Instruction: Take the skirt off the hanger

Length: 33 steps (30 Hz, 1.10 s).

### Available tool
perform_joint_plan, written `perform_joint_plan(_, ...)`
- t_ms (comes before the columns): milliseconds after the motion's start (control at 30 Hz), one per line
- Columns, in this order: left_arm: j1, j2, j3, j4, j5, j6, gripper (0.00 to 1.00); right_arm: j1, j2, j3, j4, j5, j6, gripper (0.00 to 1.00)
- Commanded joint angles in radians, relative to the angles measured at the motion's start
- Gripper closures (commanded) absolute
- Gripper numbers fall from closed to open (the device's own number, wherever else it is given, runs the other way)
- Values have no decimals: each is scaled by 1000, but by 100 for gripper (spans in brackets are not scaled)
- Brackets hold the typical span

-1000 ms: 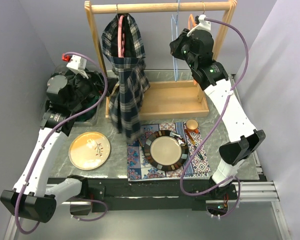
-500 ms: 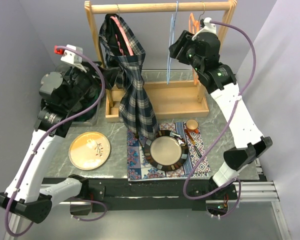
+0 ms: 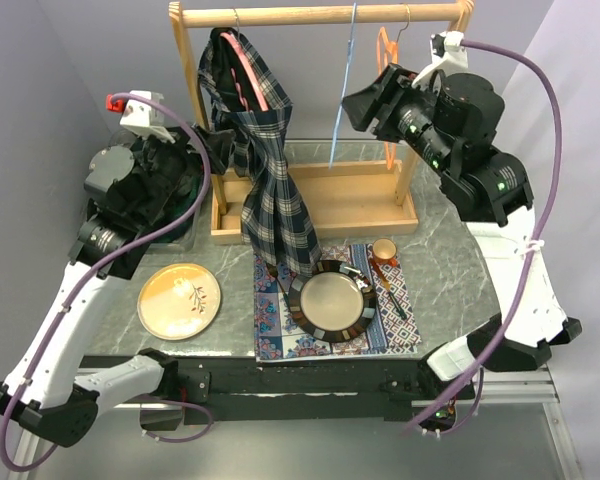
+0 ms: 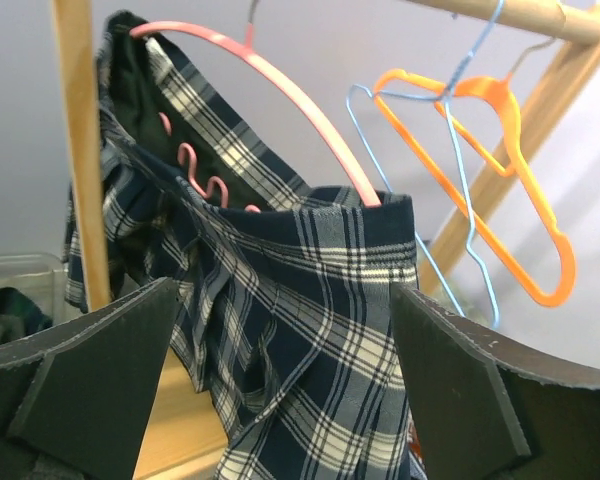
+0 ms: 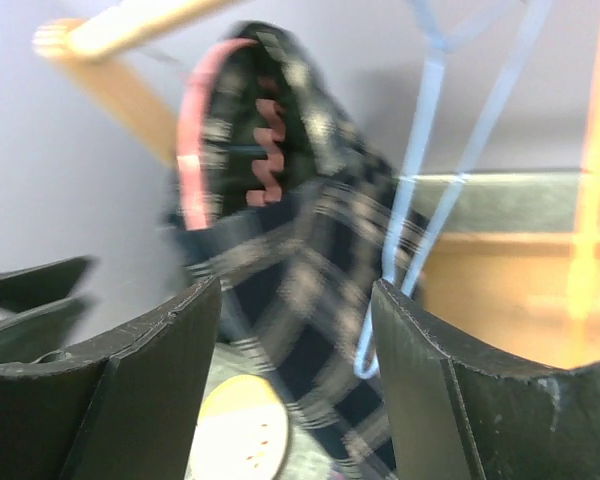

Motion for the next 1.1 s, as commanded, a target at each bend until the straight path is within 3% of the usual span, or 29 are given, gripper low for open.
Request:
perform_joint_plan(0,-9,-12,32,51,-73,-18,9,93,9,67,-14,21,-41,31)
perform_joint_plan(233,-59,186,298,-40,-171,8,16,205,-113,-130,99,49,-49,32)
perform_joint_plan(367,-58,368,549,-147,-225,-4,20,229,-169,-237,147,50,-49,32)
perform_joint_plan(467,-39,499,749,-273,-193,-55,26,235,-195,-265,167,63,-50,33)
perform_joint_plan(567,-10,574,849,-354,-110,-140,27,240,-203,-263,157,69,-59,34)
perform_joint_plan(833,44,559,734,-221,39,-211,29,245,-265,-325,200,67,-72,33)
perform_joint_plan(1067,50,605,750,-198,73,-239,32,245,-281,-338,208,60,-78,34)
